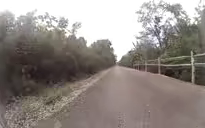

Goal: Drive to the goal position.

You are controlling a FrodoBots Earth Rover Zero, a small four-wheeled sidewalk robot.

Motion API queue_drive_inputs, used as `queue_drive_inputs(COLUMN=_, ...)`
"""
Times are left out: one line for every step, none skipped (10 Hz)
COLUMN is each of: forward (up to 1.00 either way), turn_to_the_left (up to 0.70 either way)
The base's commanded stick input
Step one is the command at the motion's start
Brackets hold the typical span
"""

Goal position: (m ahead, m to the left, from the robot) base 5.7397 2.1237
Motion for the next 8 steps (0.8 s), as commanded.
queue_drive_inputs(forward=0.7, turn_to_the_left=-0.02)
queue_drive_inputs(forward=0.7, turn_to_the_left=0.0)
queue_drive_inputs(forward=0.7, turn_to_the_left=0.0)
queue_drive_inputs(forward=0.7, turn_to_the_left=0.0)
queue_drive_inputs(forward=0.7, turn_to_the_left=0.0)
queue_drive_inputs(forward=0.7, turn_to_the_left=0.0)
queue_drive_inputs(forward=0.7, turn_to_the_left=0.0)
queue_drive_inputs(forward=0.7, turn_to_the_left=0.0)
